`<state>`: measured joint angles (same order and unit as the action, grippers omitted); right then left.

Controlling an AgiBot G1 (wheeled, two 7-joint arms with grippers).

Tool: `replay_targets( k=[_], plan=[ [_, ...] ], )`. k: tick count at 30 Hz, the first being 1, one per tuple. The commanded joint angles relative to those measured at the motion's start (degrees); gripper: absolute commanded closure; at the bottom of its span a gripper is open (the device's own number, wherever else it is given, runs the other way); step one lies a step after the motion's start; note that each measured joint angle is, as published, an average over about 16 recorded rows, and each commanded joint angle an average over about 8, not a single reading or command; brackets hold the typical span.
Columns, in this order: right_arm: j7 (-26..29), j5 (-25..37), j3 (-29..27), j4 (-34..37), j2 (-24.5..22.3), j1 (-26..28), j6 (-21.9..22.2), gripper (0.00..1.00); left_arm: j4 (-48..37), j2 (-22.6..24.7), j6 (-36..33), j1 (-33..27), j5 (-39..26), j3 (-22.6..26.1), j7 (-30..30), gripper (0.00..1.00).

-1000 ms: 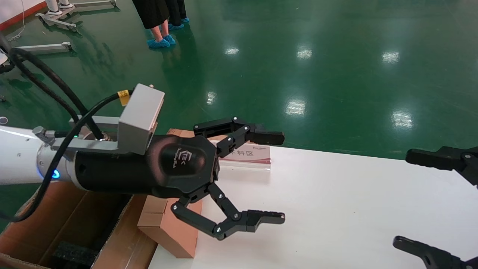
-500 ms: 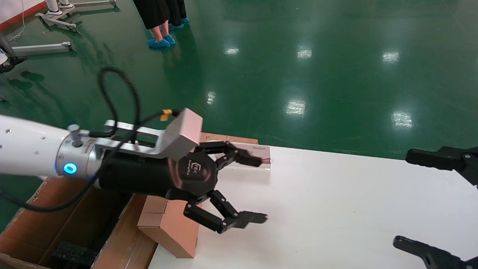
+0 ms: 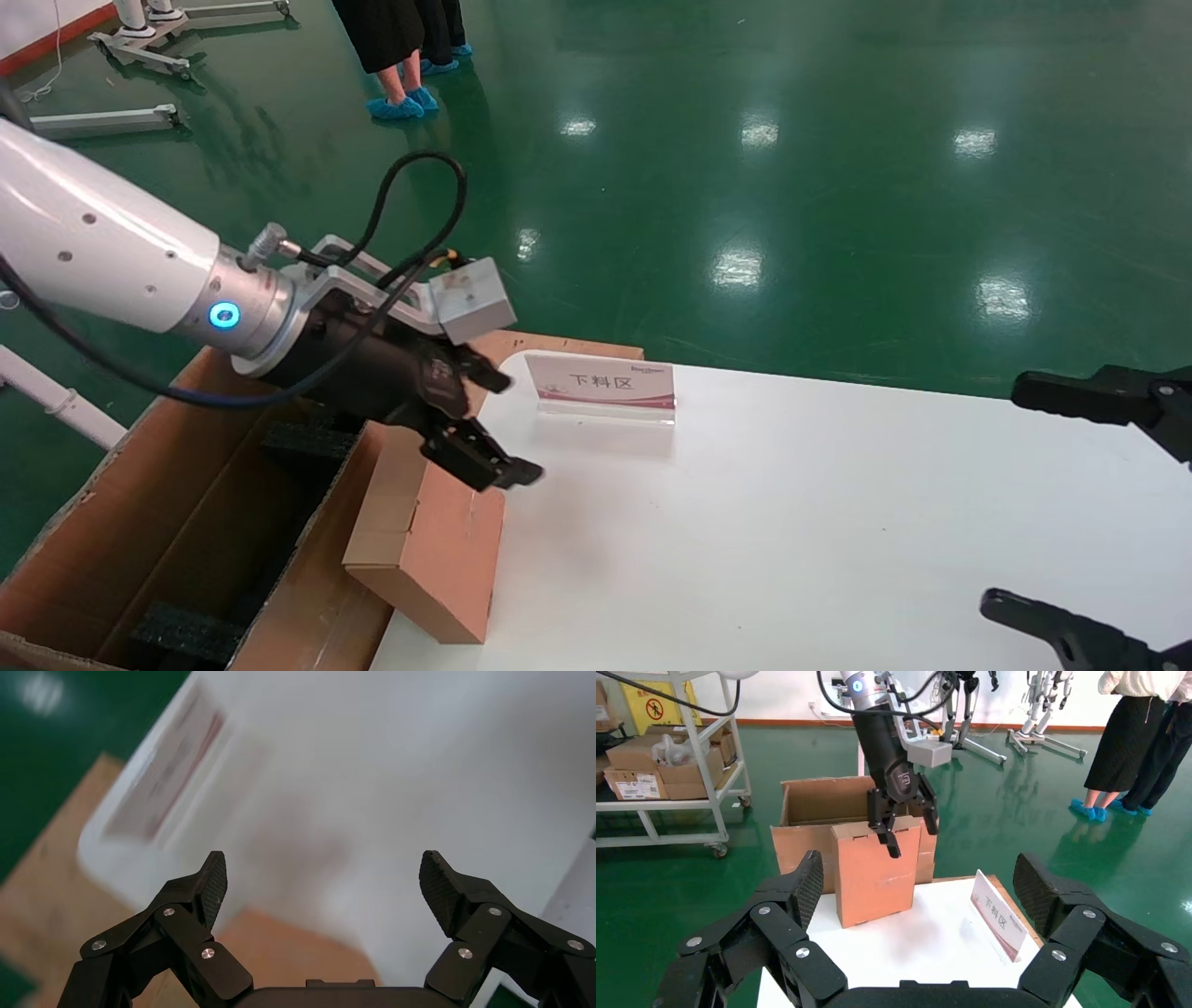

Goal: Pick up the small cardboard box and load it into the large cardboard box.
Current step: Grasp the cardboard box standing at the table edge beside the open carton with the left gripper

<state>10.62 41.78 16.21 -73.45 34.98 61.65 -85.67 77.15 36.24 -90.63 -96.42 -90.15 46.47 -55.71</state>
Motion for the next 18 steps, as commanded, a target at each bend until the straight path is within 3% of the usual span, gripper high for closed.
replay_targets(
  k=[1, 8, 18],
  plan=[
    [0.00, -0.01, 0.01, 0.00, 0.00, 0.00, 0.00, 0.00, -0.04, 0.12, -0.23, -2.62, -2.26, 3.25, -4.07, 0.00],
    [-0.02, -0.03, 0.04, 0.00, -0.02, 0.01, 0.02, 0.00, 0.25, 1.36, -0.14, -10.78, -5.85, 13.94, -14.82, 0.00],
    [-0.04, -0.05, 0.08, 0.00, -0.03, 0.02, 0.03, 0.00, 0.41, 4.50, -0.11, -20.03, -5.19, 27.72, -25.33, 0.00]
  ],
)
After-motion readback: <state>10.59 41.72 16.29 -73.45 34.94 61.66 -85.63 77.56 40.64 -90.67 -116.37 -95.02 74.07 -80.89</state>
